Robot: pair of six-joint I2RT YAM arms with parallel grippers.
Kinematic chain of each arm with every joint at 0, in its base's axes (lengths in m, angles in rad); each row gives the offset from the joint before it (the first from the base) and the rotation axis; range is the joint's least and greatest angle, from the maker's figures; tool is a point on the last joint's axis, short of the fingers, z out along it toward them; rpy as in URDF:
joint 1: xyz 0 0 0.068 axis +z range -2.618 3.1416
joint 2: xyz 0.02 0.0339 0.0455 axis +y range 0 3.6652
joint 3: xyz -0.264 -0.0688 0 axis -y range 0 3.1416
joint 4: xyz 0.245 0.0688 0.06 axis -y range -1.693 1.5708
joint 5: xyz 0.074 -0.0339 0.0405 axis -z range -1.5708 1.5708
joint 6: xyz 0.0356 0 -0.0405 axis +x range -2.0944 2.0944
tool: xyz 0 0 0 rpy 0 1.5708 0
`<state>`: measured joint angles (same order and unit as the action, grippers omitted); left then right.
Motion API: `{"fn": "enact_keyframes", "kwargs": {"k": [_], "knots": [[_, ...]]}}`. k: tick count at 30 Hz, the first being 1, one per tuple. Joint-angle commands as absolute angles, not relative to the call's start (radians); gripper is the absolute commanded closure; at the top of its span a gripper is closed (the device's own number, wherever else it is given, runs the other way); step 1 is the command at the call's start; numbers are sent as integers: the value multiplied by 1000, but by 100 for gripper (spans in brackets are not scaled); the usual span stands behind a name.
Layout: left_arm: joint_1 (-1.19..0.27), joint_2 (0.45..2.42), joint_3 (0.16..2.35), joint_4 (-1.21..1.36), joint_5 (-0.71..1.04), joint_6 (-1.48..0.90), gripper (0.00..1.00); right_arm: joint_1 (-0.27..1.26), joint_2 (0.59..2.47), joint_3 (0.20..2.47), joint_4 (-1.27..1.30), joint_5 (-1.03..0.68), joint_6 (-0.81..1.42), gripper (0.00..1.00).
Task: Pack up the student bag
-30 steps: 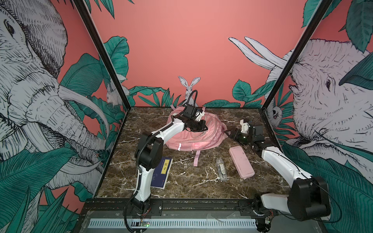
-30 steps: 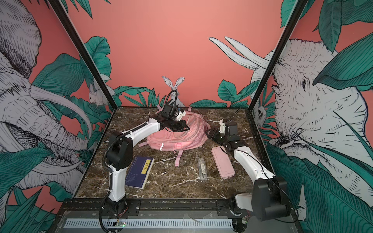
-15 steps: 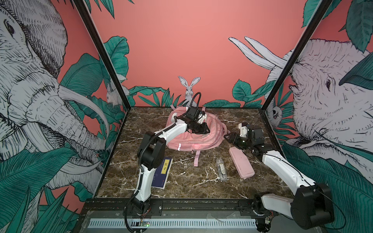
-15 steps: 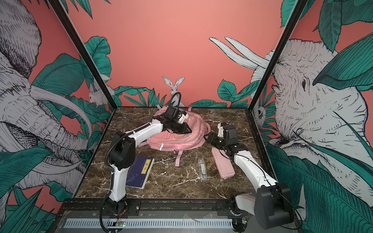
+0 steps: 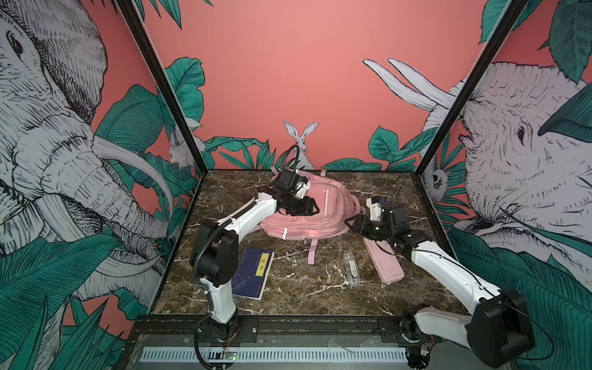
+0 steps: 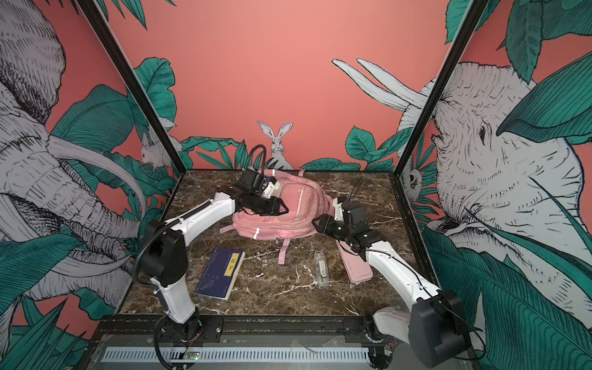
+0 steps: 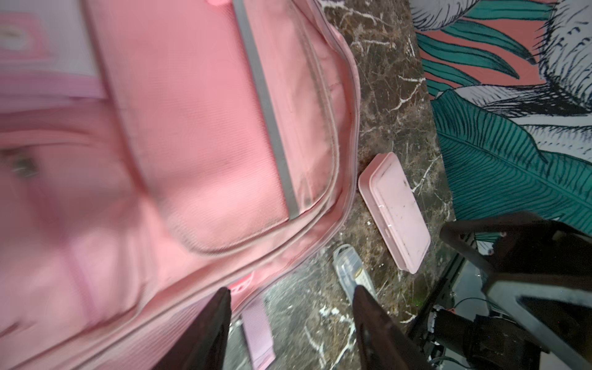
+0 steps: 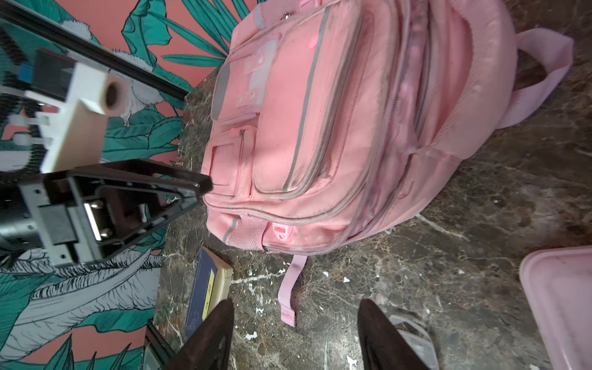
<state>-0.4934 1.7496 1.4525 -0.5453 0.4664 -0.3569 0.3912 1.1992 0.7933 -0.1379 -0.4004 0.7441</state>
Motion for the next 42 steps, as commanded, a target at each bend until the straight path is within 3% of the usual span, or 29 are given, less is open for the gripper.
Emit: {"fn": "enact_keyframes", "kwargs": {"k": [1,6,13,24,42], "knots": [[-434,1606,1344,-648,388,-304,36,448,1212,795,-87,-360,752,40],[-342,1469,1191,-801,178,-316,32,548,1275,799,-44,-328,766,41],[-205,1288,935,-786,164,-373,29,666,1395,854,-18,-319,761,41],[-103,1210,656,-734,98,-538,30,851,1545,979,-36,-319,743,40],[-86,1153,594,-688,-52,-537,29,939,1719,1077,-51,-400,719,39]]}}
